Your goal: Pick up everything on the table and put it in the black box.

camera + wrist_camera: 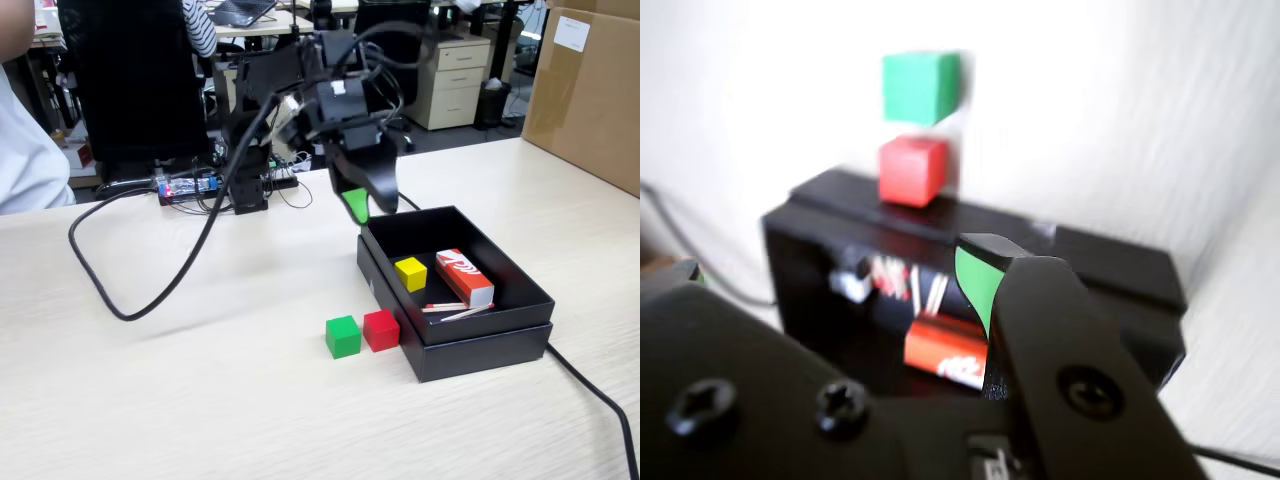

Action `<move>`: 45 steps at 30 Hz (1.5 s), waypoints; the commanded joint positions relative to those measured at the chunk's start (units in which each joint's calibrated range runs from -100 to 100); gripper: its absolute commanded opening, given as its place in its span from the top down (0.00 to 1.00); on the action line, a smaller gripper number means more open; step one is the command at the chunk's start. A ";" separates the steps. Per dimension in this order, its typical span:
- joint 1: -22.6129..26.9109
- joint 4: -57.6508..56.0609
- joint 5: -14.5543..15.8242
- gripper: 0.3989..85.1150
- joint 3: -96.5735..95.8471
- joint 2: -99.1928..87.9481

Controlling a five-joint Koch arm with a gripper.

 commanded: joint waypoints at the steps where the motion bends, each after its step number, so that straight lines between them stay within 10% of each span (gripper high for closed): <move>1: -1.03 0.45 -0.68 0.42 0.64 0.35; 30: -3.57 0.54 -2.34 0.45 18.96 40.39; 39: -4.44 0.54 -2.15 0.98 19.68 40.74; 45: -3.91 0.37 -1.95 0.99 12.70 25.47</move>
